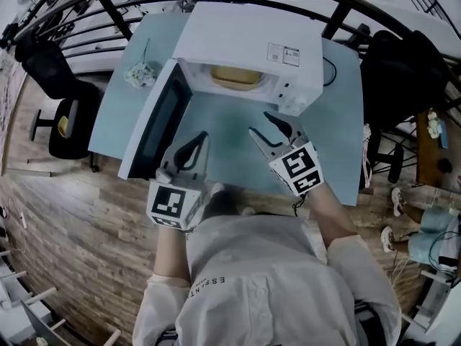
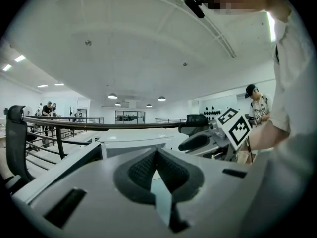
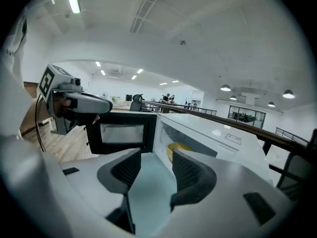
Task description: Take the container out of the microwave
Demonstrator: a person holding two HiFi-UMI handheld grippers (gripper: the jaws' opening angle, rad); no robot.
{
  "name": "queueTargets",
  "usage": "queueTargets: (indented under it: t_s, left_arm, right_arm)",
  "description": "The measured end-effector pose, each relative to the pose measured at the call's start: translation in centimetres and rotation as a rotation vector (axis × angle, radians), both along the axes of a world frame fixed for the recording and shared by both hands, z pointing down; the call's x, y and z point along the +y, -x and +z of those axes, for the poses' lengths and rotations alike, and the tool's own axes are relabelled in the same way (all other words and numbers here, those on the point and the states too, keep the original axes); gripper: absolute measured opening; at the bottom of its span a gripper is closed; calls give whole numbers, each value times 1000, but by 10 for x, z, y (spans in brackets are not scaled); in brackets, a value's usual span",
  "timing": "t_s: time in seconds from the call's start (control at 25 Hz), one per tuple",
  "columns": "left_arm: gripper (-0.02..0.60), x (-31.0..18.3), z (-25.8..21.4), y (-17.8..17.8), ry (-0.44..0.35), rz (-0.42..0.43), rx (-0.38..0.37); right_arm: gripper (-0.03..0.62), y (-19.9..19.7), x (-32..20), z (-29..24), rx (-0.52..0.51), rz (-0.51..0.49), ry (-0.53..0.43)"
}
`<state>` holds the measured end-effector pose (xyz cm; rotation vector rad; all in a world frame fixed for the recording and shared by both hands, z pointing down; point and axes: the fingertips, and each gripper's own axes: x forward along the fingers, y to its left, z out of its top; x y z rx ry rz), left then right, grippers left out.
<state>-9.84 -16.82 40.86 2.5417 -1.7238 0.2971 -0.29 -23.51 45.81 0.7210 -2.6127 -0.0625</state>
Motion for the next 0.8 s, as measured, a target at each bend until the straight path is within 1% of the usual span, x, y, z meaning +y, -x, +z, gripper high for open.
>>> queueTargets:
  t_s: [0.12, 0.28, 0.36, 0.56, 0.8]
  left_arm:
    - [-6, -19, 8, 15, 13, 4, 13]
    - [-6, -40, 12, 30, 6, 44, 9]
    - [-6, -49, 16, 37, 4, 54, 17]
    - [-6, -65, 23, 49, 43, 79, 53]
    - [-6, -78, 32, 57, 52, 117, 44]
  right_arm:
    - [199, 22, -24, 17, 90, -18, 2]
    - [199, 44, -59, 49, 254, -38, -24]
    - [199, 54, -76, 64, 319, -45, -22]
    - [199, 76, -111, 98, 443, -68, -2]
    - [199, 99, -146, 126, 556, -90, -2]
